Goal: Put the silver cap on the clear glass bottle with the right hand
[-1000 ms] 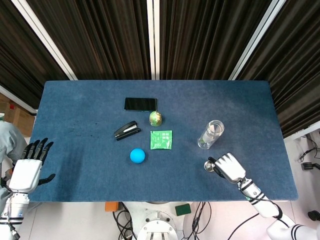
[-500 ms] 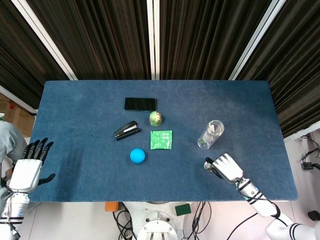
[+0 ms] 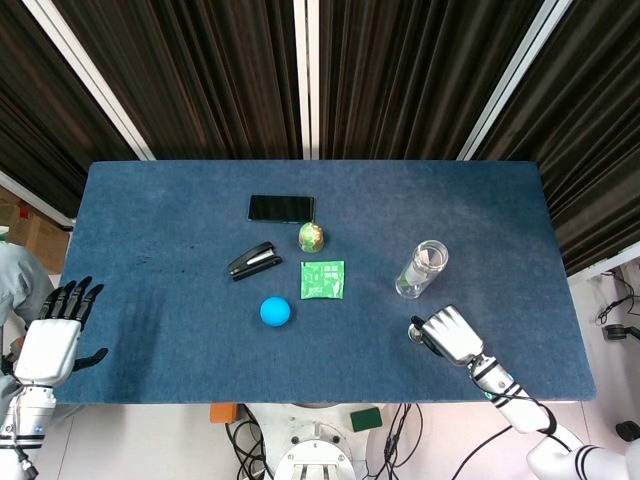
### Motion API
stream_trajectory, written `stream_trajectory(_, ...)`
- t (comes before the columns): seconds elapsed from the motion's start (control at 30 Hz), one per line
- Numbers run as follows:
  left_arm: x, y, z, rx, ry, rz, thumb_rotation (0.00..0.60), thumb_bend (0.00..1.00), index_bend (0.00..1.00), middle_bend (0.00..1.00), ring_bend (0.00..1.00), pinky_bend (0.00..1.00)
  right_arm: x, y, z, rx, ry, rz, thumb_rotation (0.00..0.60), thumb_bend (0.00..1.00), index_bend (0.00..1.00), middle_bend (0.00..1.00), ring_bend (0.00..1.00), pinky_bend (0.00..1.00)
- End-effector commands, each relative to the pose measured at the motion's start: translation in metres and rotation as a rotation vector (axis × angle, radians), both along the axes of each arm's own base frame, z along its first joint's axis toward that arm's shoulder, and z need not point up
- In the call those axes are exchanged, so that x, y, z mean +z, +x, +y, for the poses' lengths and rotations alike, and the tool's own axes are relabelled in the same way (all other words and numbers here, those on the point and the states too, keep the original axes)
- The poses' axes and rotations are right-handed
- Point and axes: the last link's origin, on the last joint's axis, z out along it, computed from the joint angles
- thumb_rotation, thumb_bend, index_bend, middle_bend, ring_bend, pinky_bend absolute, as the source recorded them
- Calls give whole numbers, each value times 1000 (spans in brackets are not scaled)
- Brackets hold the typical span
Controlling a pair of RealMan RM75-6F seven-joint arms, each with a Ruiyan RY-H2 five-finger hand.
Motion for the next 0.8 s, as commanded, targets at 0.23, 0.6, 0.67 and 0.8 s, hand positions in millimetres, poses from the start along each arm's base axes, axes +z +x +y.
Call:
stream_trajectory(0.23,0,-2,0,4,-3,-1,600,2,103,33,11,101,-1,0,-1,-2,-2,9,600,394,568,947,986,1000)
stream_trajectory(0.6,0,-3,0,6,-3,-1,600,2,103,33,11,101,1,1,-1,0,-14,-2,600,411,615,947,987,1000)
stream_trajectory(0.67,0,-3,-1,6,-2,-2,600,2,103,33,11,101,3,2,0,2,-19,-8,600,411,618,947,987,1000)
stream_trajectory(0.8,1,-2,-1,5,-2,-2,600,2,103,33,11,101,11,4,4,16,-35,-32,600,411,619,947,987,1000)
